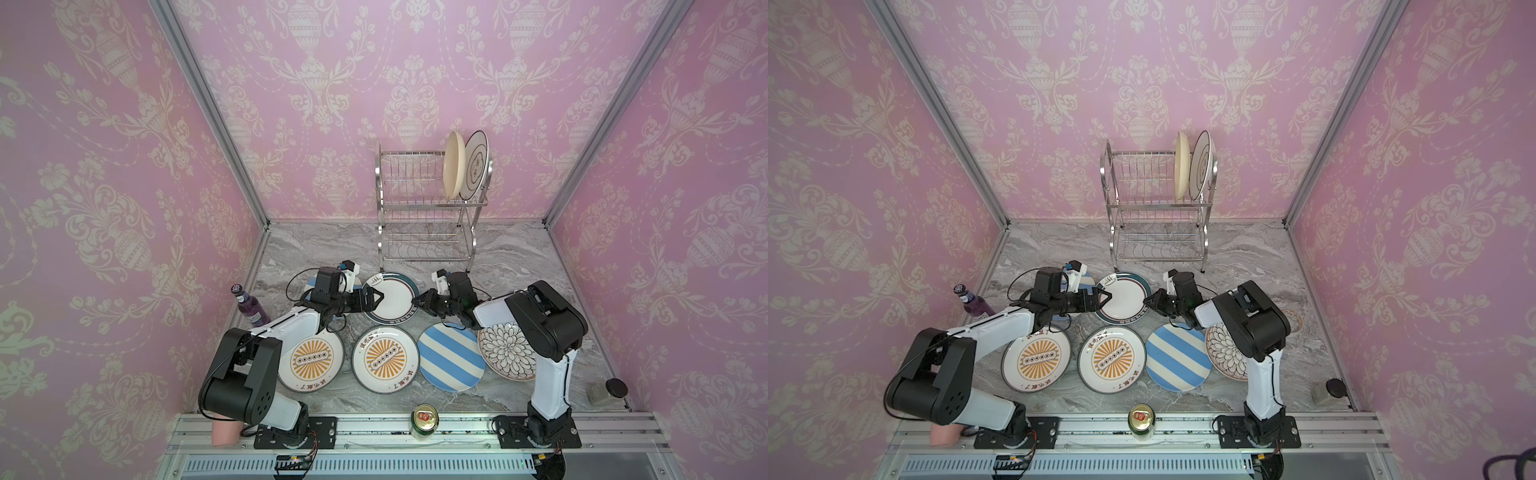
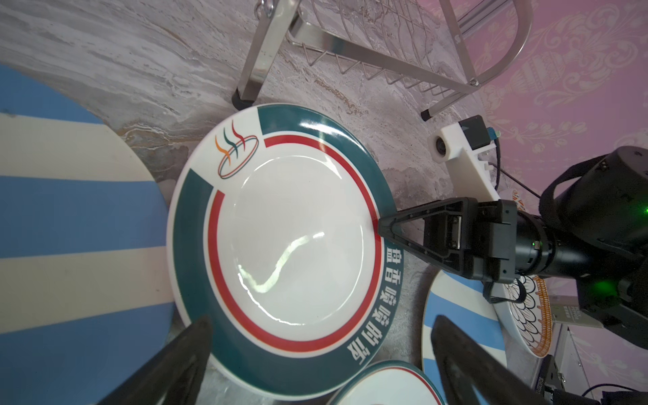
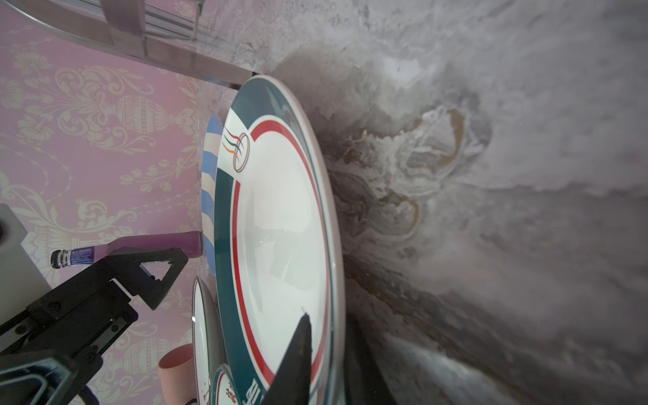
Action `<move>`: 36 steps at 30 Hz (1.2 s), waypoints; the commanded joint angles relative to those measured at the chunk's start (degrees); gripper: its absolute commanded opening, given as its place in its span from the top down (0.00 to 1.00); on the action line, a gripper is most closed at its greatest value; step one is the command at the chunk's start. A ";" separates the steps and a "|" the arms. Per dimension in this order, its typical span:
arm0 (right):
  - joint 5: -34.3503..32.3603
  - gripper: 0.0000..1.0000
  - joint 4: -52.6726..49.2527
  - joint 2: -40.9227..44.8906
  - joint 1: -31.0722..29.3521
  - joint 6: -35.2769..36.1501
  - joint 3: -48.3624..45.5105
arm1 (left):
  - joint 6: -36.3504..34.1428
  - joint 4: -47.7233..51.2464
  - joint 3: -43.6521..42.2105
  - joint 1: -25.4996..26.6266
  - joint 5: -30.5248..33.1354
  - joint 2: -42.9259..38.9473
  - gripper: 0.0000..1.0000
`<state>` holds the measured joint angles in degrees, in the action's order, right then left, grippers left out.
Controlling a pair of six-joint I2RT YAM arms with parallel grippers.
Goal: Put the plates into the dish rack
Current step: 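Grasp the green-rimmed plate's rim with the right gripper, then tilt the green-rimmed plate upright with the right gripper while the left arm shifts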
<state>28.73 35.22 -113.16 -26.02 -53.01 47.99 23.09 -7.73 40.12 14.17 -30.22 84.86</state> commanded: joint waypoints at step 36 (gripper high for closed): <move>-9.53 1.00 -35.74 27.96 0.43 5.63 1.51 | -12.45 6.37 21.62 -0.89 6.67 -2.24 0.01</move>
<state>18.06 2.76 -88.90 -25.89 -47.99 50.26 15.38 -1.23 59.42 14.00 -25.89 81.14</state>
